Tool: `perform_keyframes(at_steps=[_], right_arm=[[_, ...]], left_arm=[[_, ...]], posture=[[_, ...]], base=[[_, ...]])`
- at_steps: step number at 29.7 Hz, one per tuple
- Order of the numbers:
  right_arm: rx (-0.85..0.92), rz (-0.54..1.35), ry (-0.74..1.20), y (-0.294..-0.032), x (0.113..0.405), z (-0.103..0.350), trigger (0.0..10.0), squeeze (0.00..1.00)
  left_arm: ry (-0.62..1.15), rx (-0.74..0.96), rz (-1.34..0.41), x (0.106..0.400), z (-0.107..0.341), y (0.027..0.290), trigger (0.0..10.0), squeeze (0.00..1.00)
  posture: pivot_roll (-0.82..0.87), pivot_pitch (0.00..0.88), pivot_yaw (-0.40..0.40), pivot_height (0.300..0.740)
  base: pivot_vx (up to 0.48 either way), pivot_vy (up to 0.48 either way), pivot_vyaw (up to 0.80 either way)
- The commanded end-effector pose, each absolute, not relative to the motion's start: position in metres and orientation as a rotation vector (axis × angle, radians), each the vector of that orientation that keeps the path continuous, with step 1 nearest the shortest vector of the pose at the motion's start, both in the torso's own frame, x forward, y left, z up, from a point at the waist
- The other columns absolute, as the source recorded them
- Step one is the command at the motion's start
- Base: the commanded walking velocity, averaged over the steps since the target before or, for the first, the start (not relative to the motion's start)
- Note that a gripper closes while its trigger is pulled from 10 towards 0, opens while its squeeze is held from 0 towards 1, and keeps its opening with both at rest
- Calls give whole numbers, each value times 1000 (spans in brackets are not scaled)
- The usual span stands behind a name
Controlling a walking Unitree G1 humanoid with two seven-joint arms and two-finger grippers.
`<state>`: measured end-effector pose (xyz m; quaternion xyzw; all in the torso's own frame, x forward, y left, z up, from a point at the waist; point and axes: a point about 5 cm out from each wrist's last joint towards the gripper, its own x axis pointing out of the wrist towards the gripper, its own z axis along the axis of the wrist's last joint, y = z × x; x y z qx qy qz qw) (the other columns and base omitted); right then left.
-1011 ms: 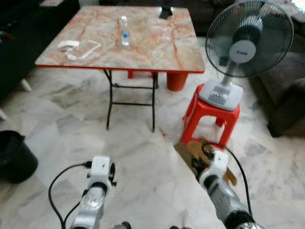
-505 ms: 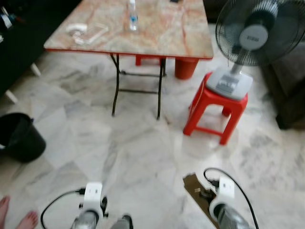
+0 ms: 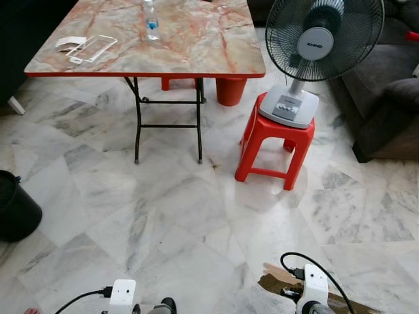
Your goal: Picking trash to rubbish bin
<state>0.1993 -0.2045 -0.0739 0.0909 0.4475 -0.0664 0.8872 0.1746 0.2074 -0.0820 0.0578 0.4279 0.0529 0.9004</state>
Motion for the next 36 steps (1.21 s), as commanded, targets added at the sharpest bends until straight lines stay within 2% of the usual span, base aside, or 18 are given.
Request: perform_keyframes(at_steps=[1, 3, 36], right_arm=[[153, -103, 992, -201, 186, -81, 10000, 0], [144, -97, 981, -201, 185, -82, 10000, 0], [68, -56, 988, -198, 186, -82, 10000, 0]], left_arm=[[956, 119, 126, 157, -90, 209, 10000, 0], [959, 122, 136, 156, -91, 210, 10000, 0], [974, 159, 118, 157, -91, 210, 10000, 0]], posture=[[75, 197, -24, 740], [77, 194, -23, 740], [69, 145, -17, 740]], base=[[0, 0, 0], [0, 0, 0], [0, 0, 755]])
